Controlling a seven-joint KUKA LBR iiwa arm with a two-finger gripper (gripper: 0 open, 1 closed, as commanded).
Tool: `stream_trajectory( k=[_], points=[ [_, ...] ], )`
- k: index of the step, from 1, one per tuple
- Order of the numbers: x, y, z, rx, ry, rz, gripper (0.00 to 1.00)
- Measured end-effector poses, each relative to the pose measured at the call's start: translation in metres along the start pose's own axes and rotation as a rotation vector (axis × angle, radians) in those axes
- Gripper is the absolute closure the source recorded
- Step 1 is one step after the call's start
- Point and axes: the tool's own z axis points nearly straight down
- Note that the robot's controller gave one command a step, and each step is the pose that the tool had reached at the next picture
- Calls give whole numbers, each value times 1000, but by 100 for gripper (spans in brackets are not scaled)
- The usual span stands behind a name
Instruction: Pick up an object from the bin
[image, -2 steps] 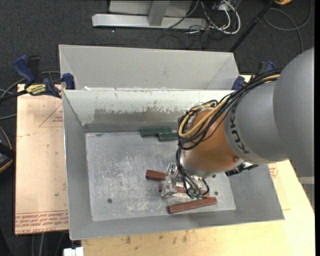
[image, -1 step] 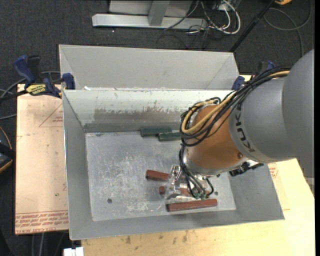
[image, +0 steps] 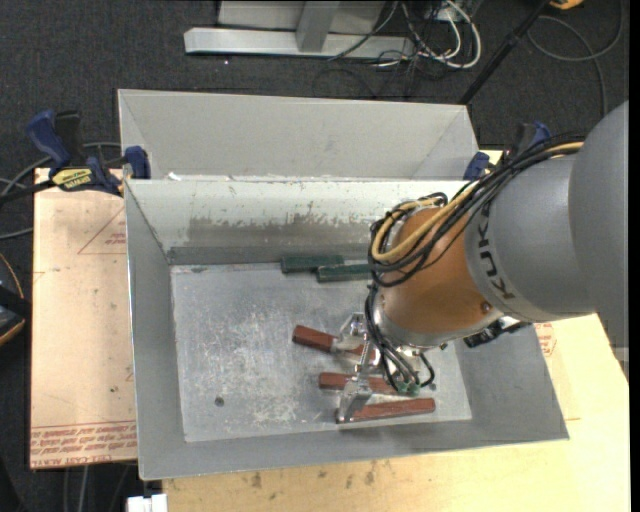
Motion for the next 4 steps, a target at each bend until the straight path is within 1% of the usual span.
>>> stream_trajectory(
  k=[1, 2, 3, 4],
  points=[
    [-3, 1, -3, -3, -7, 0, 100],
    [-3, 1, -3, -3, -7, 0, 100],
    [-11, 0, -130, -1, -4, 33, 100],
    [-11, 0, -130, 0, -4, 32, 0]
  ],
)
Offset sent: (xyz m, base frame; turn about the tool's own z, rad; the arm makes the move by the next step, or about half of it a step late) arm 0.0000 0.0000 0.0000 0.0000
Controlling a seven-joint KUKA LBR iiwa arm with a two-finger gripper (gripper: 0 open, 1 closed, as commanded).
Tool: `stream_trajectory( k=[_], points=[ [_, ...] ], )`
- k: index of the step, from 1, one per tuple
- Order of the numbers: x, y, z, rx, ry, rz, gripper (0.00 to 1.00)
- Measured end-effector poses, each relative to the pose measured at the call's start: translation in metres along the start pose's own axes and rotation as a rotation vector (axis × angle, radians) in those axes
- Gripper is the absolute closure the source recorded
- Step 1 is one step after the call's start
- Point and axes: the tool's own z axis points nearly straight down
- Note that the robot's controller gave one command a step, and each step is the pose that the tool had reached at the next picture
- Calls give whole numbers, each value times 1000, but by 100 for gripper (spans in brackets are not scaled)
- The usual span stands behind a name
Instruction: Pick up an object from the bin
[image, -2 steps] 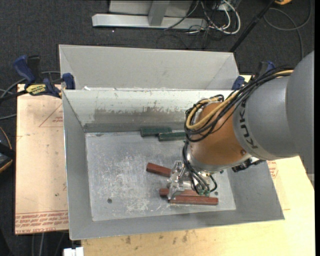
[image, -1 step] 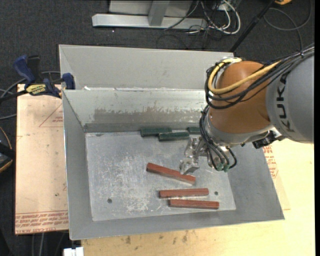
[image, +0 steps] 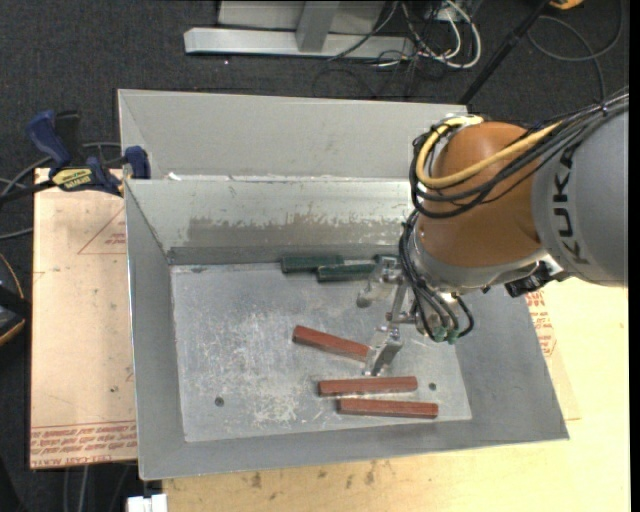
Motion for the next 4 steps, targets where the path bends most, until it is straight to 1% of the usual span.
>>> stream_trajectory(
  k=[1, 2, 3, 4],
  points=[
    [0, 0, 0, 0, 0, 0, 0],
    [-2, -16, 51, -1, -5, 30, 0],
    [6, -40, 124, 0, 3, -24, 100],
    [6, -40, 124, 0, 2, -23, 0]
  ],
)
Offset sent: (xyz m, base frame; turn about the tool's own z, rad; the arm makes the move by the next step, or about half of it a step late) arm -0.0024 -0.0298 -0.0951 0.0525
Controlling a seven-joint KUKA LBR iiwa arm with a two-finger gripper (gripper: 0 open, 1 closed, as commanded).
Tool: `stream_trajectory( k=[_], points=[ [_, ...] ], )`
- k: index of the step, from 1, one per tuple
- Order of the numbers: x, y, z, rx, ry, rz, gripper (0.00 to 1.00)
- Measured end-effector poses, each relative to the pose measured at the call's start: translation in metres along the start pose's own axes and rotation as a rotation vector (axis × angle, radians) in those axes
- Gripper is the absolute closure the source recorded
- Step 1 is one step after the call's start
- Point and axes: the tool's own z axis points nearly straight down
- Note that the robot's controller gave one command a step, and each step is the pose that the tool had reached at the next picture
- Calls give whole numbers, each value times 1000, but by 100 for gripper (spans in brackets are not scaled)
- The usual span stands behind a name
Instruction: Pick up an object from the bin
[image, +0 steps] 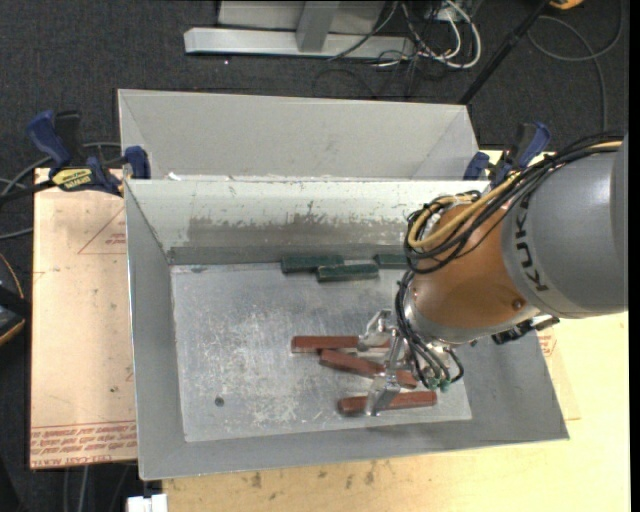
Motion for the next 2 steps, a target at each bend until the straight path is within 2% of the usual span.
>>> stream_trajectory(
  k=[1, 2],
  points=[
    [0, 0, 0, 0, 0, 0, 0],
    [3, -2, 25, -1, -12, -281, 100]
  ],
)
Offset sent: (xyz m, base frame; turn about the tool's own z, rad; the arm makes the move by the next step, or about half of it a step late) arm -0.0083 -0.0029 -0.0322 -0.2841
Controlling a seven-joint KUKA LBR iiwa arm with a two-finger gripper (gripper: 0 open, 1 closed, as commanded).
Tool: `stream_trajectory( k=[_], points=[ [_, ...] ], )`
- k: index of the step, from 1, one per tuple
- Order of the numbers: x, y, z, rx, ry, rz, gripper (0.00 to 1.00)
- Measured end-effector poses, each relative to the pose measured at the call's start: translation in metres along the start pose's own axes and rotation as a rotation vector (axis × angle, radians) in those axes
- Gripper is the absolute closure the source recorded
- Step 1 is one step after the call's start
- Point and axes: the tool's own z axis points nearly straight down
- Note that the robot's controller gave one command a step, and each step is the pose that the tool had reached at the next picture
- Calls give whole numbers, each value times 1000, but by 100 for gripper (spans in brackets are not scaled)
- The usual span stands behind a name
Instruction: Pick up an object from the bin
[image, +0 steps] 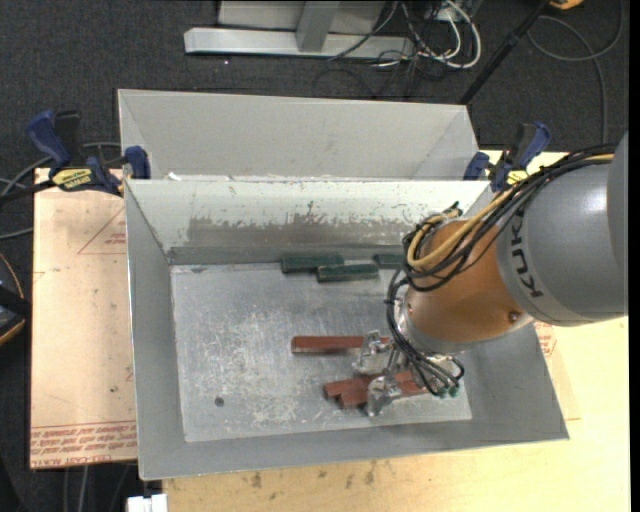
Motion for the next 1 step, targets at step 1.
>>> stream_trajectory(
  k=[1],
  points=[
    [0, 0, 0, 0, 0, 0, 100]
  ],
)
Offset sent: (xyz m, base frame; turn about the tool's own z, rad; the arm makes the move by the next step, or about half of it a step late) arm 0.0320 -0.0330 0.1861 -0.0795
